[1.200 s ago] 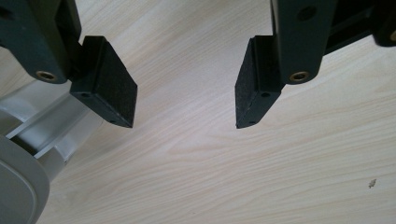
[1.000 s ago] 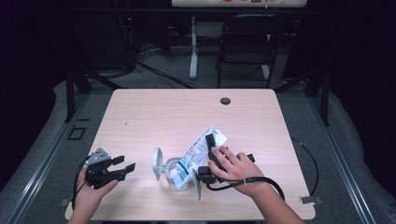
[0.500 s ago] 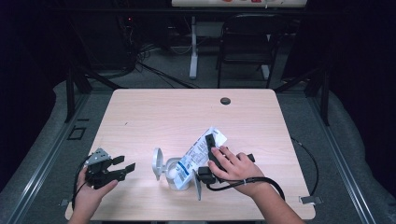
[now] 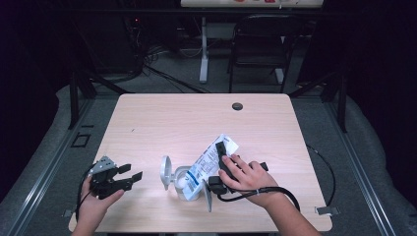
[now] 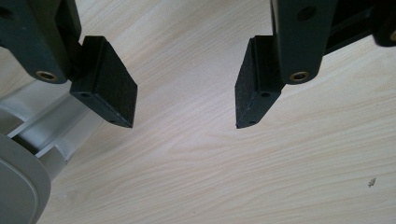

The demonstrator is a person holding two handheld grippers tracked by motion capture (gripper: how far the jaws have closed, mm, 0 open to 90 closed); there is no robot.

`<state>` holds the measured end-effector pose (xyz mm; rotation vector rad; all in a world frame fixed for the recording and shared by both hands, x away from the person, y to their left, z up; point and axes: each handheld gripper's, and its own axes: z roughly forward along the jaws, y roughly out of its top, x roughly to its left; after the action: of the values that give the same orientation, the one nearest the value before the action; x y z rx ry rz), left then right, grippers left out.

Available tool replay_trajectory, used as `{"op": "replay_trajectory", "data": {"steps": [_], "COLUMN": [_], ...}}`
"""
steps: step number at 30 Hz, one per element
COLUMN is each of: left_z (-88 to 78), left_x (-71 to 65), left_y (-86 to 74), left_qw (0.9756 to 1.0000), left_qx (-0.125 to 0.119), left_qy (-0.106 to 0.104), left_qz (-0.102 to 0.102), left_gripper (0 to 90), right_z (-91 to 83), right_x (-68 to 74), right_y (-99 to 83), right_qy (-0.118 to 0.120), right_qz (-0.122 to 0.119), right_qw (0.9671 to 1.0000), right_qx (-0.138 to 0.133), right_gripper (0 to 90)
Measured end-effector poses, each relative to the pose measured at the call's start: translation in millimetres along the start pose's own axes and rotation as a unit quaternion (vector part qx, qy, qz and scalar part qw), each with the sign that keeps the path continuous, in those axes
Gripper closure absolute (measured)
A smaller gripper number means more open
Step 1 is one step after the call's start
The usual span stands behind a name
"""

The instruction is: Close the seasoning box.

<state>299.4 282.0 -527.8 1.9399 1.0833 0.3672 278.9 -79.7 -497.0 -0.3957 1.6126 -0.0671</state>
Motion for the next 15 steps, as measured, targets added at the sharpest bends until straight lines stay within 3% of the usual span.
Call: {"op": "replay_trajectory", "data": {"steps": [15], "left_z": [0.1], "left_x": [-0.3], "left_y": [0.1], "left_qw": [1.0], "left_qx": [0.0], "left_qy": [0.0], "left_qz": [-0.001], "left_gripper": [39.4], "right_z": [-1.0], "right_x": [-0.7], "right_y": [0.2], "right_qy": [-0.002], "right_qz": [-0.001], "right_qw": [1.0], "right_qx": [0.0], "right_gripper": [59.4]}}
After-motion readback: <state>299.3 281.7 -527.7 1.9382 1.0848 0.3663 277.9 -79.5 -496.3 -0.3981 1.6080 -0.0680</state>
